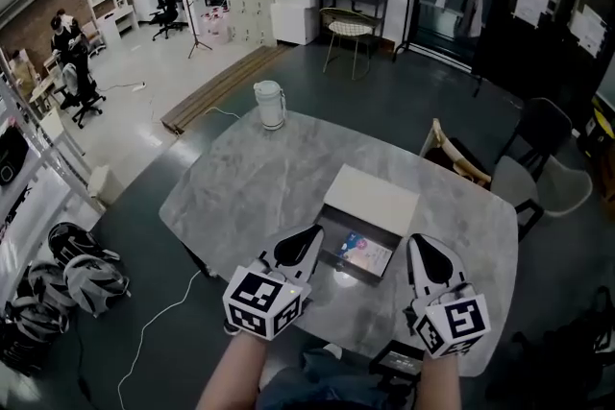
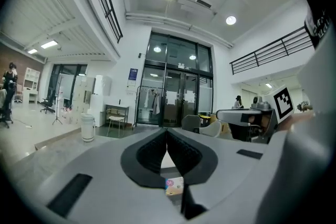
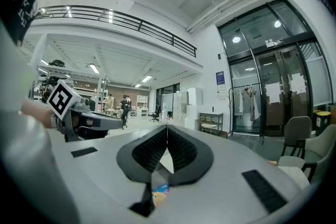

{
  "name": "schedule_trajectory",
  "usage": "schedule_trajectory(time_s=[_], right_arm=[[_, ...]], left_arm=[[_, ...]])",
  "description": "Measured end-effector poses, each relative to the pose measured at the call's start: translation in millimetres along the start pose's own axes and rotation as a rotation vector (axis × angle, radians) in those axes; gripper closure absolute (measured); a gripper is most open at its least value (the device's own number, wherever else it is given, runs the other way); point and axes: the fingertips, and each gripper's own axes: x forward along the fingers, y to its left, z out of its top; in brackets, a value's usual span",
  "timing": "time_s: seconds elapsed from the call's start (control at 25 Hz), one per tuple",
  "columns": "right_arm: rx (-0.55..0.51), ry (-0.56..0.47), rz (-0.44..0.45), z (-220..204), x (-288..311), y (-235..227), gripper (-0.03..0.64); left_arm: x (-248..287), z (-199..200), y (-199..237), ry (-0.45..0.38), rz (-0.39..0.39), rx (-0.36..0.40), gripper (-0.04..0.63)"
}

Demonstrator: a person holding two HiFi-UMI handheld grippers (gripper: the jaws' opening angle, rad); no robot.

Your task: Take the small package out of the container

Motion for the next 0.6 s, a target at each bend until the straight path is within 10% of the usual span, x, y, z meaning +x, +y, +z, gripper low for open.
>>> schedule_trajectory(time_s=[0.24, 0.6], right_arm=[[0.025, 0.028, -0.059, -14.2, 1.1, -29.8, 0.591], [0.090, 0.085, -0.166, -41.0, 2.8, -59.8, 0.591]], left_arm=[[36.6, -14.8, -2.3, 0.068, -0.079, -0.052, 0.578], [83.3, -62.0, -9.1, 0.312, -0.278, -0.214, 0.370]])
